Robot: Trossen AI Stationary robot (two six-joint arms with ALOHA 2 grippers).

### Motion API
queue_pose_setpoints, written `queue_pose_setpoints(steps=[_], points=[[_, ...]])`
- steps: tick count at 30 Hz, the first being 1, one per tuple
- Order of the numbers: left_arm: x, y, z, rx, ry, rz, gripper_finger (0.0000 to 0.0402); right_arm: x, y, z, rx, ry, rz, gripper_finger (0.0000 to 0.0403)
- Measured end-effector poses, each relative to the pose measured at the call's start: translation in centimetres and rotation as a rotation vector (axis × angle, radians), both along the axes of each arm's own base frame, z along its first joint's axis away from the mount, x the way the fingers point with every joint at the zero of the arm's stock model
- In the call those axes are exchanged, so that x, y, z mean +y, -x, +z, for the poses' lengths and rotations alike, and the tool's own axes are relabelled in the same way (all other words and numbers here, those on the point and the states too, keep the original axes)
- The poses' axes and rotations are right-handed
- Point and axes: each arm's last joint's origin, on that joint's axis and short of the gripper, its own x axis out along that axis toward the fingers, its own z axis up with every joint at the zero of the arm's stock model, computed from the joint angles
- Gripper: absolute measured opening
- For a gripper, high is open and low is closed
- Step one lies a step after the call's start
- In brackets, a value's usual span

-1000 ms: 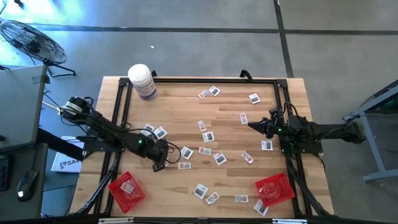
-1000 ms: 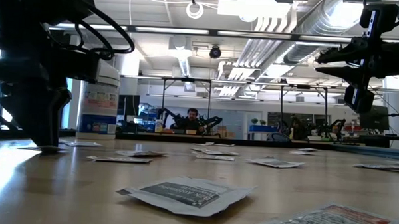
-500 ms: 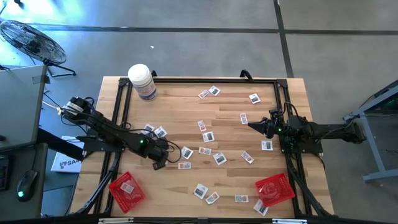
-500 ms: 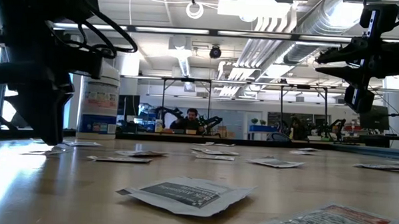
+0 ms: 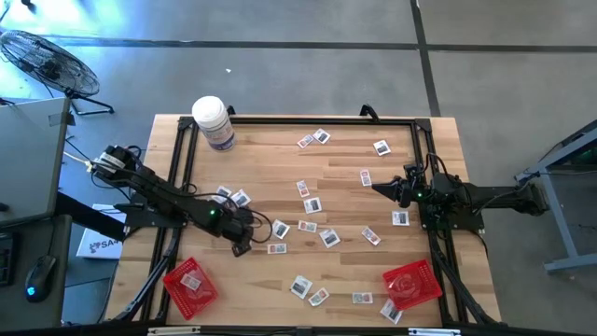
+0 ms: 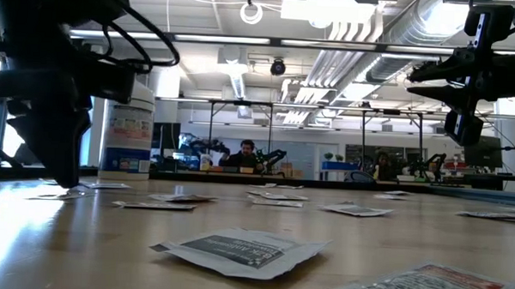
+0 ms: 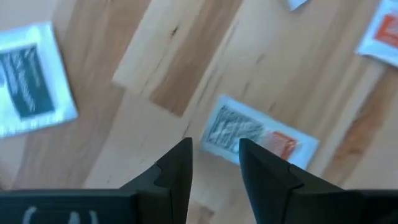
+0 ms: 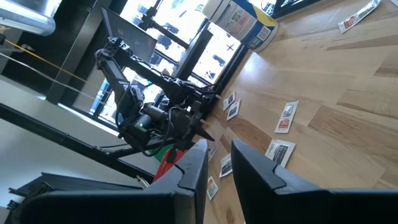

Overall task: Pick & Place First Aid Supplies
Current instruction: Put the ointment pack into the left red bin

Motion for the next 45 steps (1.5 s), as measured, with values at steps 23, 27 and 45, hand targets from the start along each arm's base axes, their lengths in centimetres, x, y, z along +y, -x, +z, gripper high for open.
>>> queue_pose_setpoints(steps=[23,27,45], points=[[0.20,0.25,-0.52,-0.050,0.067,0.270,0.0128,0.00,0.00,0.00,0.000,0.000,0.000,0.0064],[0.21,0.19,-0.51,-0.063,0.058,0.278,0.0128,0.00,0.00,0.00,0.000,0.000,0.000,0.0064],[0.10,-0.37,-0.35,-0.111,0.041,0.282,0.0128,0.00,0.00,0.00,0.000,0.000,0.000,0.0064]])
